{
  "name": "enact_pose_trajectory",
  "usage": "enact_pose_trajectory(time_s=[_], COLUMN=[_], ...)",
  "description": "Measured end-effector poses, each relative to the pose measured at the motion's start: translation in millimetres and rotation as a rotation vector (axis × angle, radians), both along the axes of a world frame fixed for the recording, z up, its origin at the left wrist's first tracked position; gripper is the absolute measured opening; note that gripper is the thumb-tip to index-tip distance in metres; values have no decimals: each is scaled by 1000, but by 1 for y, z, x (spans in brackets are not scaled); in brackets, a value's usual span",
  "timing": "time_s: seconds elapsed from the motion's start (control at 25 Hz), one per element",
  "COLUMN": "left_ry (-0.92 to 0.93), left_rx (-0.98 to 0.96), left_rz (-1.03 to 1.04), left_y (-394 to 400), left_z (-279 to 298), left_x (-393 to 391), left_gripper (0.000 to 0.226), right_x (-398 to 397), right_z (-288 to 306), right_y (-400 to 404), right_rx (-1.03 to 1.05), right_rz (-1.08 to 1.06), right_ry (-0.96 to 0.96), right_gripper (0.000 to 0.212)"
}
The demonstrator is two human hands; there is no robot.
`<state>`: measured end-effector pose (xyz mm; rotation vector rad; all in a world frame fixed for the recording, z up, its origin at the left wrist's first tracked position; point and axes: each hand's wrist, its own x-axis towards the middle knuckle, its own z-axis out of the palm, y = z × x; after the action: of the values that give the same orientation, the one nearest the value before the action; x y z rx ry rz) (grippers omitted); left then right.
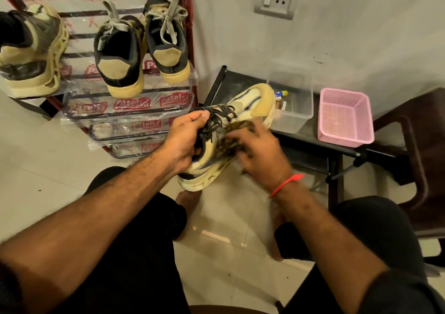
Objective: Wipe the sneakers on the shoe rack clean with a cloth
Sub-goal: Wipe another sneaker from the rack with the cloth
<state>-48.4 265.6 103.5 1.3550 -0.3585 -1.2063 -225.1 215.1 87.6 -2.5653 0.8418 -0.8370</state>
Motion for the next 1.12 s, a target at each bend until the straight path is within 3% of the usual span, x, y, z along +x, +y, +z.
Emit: enact_pose_trajectory(time_s=[0.08,0.28,0.36,0.44,0.56,0.68,0.96,1.12], left_ry=[77,91,104,110,120,137,97,68], left_rx=[-21,16,30,16,14,15,-58,-94], left_rz=[8,-25,-37,-17,59,71,-59,10], left_y=[-2,4,5,3,2,3,7,3], left_z=[-1,-3,-2,0,-2,-4,-4,-5], left_x=[5,1,1,1,4,11,-4,2], left_gripper=[26,34,32,30,28,31,19,26], right_x=[10,-15,-21,-20,-7,4,-33,-6], right_z=[0,15,14,15,9,3,27,5], right_y=[14,-35,-38,-34,-7,15,-49,2], right_rx=[-36,53,102,115,193,94,138,136], right_rz=[145,-219,-264,-286,-139,53,-403,-94], right_ry=[67,-89,-137,-148,-22,104,-128,19], right_gripper=[35,42,55,53,43,44,34,36])
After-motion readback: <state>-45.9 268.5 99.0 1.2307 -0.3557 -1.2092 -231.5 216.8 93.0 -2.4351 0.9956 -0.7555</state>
